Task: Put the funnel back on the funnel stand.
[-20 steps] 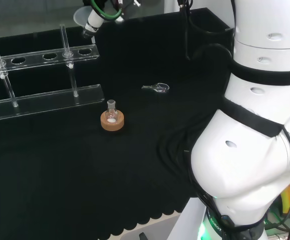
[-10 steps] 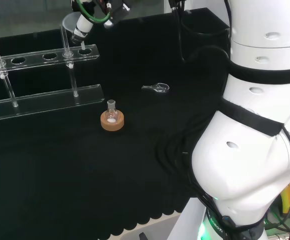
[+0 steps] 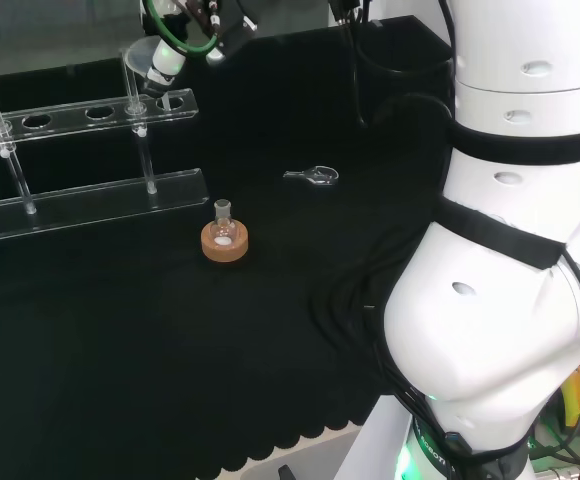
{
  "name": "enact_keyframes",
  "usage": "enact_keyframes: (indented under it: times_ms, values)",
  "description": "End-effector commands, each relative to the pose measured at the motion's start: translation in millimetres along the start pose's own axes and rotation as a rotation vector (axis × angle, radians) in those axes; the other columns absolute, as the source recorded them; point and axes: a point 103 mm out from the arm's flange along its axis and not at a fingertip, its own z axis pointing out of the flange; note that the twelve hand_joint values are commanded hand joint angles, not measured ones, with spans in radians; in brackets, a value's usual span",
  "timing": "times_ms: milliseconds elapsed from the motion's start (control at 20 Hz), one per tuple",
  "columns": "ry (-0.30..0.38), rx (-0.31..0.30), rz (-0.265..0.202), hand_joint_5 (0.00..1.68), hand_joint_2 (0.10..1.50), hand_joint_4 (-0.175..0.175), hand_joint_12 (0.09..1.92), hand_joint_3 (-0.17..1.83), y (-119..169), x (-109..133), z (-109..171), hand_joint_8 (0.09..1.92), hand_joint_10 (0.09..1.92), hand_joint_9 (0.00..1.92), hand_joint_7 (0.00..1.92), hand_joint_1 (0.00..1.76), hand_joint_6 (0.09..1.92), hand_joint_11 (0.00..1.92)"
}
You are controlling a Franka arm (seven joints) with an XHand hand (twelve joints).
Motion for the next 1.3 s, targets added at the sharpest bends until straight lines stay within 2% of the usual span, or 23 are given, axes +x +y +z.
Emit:
enact_keyframes:
  times_ms: [50, 300, 950, 1300]
  values:
    - [0.002, 0.019, 0.008, 0.74, 0.63, 0.043, 1.21, 0.41, 4, -5, 11, 0.2, 0.26, 0.89, 1.15, 0.66, 0.44, 0.0]
    - [0.013, 0.023, 0.005, 0.74, 0.63, 0.043, 1.21, 0.41, 12, -1, 17, 0.2, 0.26, 0.89, 1.15, 0.66, 0.44, 0.0]
    - [0.071, 0.083, -0.007, 0.74, 0.63, 0.043, 1.22, 0.42, 34, -6, 48, 0.2, 0.26, 0.89, 1.15, 0.66, 0.46, 0.0]
    - [0.057, 0.113, 0.0, 0.71, 0.62, 0.045, 1.22, 0.43, 35, -9, 56, 0.18, 0.25, 0.89, 1.12, 0.64, 0.45, 0.0]
